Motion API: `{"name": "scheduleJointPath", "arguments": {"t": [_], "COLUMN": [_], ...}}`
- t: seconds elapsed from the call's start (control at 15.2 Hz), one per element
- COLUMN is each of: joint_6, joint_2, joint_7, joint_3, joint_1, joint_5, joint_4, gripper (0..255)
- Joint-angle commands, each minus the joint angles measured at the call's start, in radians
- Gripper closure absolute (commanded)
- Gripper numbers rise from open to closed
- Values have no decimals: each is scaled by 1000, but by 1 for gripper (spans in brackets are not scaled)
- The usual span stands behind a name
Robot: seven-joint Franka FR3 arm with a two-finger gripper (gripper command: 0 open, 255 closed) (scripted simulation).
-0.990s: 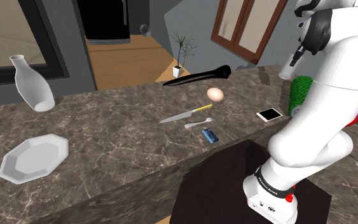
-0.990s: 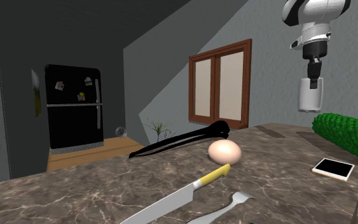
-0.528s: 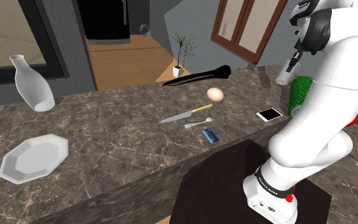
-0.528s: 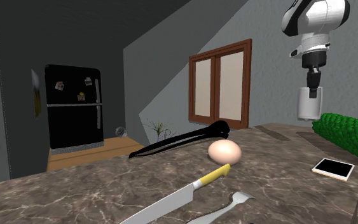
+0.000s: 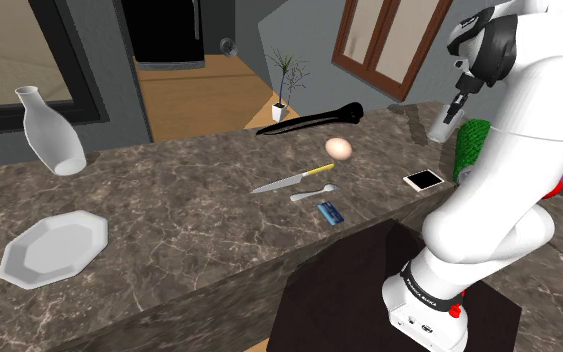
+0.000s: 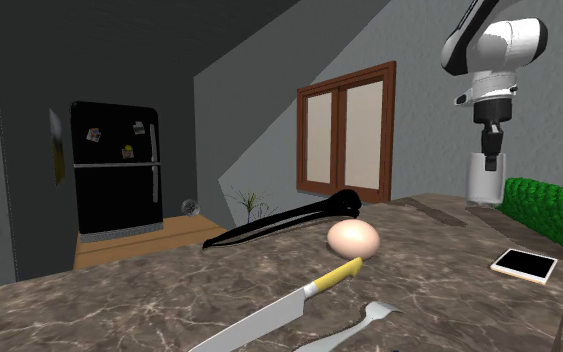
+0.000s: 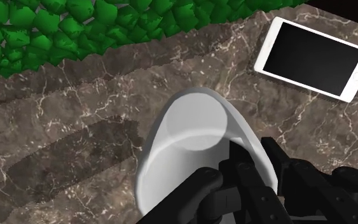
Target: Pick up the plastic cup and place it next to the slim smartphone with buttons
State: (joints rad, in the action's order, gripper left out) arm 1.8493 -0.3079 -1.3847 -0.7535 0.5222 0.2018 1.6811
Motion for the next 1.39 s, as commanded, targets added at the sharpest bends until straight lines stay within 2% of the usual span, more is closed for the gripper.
{"name": "scheduleJointPath", "arguments": {"t": [0.0,0.79,1.25,1.32], "joint_6": [27,168,168,168], "joint_2": [-6,-64,-64,-64], "joint_7": [-4,-35,-35,-35], "joint_3": [2,25,25,25], "joint_1": [1,13,13,13], "joint_5": [6,55,55,55], "joint_4": [21,119,119,120], "gripper": [255,255,255,0]}}
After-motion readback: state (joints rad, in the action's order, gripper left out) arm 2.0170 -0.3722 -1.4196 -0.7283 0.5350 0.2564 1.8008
